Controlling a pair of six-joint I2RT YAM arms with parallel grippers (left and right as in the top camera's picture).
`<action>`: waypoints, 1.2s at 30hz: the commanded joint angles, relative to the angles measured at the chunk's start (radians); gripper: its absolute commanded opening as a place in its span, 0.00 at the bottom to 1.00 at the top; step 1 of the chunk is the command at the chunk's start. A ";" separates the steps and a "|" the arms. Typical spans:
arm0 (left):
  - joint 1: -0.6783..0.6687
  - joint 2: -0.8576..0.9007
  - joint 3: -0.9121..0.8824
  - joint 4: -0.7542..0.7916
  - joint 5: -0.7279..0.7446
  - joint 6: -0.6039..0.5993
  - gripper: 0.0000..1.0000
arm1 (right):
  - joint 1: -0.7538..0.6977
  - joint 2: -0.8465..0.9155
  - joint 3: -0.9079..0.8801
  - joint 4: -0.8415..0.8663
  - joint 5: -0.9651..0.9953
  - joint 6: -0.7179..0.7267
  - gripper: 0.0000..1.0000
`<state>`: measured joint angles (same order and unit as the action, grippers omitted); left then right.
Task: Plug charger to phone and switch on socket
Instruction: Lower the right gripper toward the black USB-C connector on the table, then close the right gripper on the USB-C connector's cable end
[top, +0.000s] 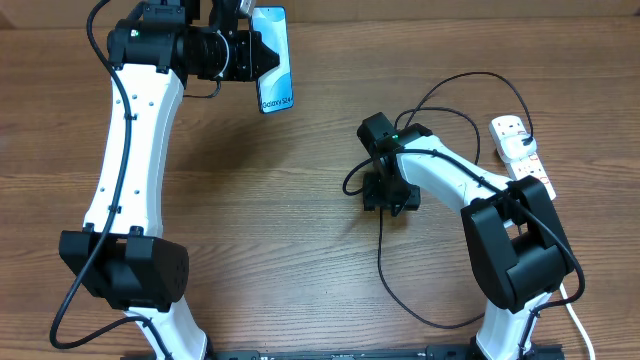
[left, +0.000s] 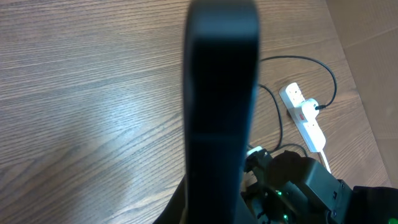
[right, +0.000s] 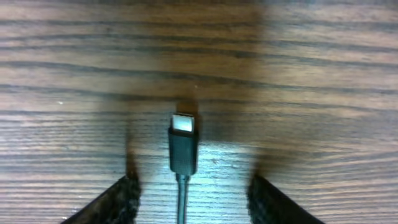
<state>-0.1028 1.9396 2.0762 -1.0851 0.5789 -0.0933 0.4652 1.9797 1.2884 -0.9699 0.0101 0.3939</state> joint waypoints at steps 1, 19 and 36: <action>-0.002 -0.002 0.013 0.001 0.016 0.026 0.04 | 0.005 0.011 -0.016 0.013 0.015 -0.003 0.51; -0.002 -0.002 0.013 0.001 0.016 0.026 0.04 | 0.004 0.032 -0.020 0.031 0.034 -0.006 0.36; -0.002 -0.002 0.013 0.001 0.016 0.026 0.04 | 0.004 0.032 -0.020 0.038 0.076 -0.006 0.32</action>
<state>-0.1028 1.9396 2.0762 -1.0889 0.5789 -0.0933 0.4683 1.9797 1.2877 -0.9413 0.0143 0.3897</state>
